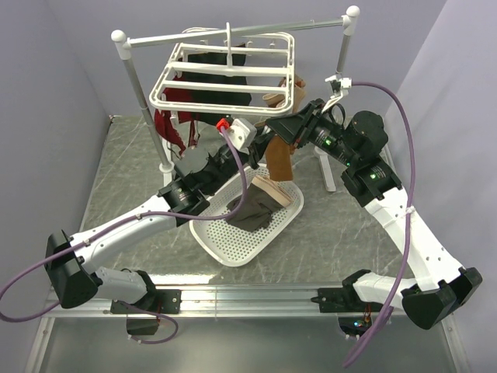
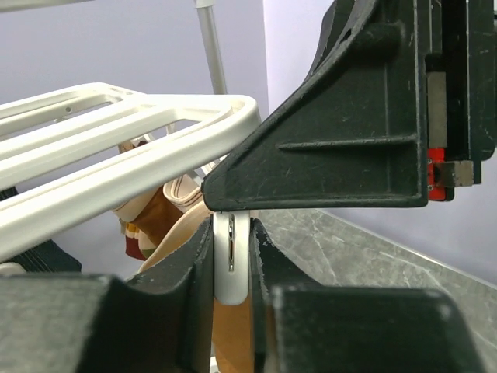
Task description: Clip the underwear to the hanger
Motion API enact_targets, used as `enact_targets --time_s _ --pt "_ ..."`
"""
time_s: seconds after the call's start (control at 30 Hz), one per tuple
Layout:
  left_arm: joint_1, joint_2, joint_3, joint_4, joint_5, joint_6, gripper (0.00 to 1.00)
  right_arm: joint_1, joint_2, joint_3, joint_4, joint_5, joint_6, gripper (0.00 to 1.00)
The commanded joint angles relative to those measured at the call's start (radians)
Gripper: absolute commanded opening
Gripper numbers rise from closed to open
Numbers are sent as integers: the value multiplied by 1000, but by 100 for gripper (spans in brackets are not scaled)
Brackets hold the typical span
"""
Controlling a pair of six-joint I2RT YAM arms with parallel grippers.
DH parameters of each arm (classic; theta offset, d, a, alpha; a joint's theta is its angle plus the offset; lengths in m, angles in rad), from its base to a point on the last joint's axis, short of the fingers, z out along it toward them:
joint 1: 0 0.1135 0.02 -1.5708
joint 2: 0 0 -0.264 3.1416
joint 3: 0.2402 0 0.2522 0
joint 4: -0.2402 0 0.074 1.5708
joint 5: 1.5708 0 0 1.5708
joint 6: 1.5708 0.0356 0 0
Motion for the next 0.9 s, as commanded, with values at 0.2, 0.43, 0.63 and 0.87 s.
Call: enact_targets --time_s 0.2,0.43,0.63,0.87 --pt "-8 10 52 46 34 4 1 3 -20 4 11 -5 -32 19" --pt "-10 16 57 38 35 4 0 15 -22 6 4 -2 -58 36" --pt "-8 14 54 40 37 0 0 18 -17 9 1 9 -62 43" --pt "-8 16 60 29 40 1 1 17 -14 9 -5 9 -77 27"
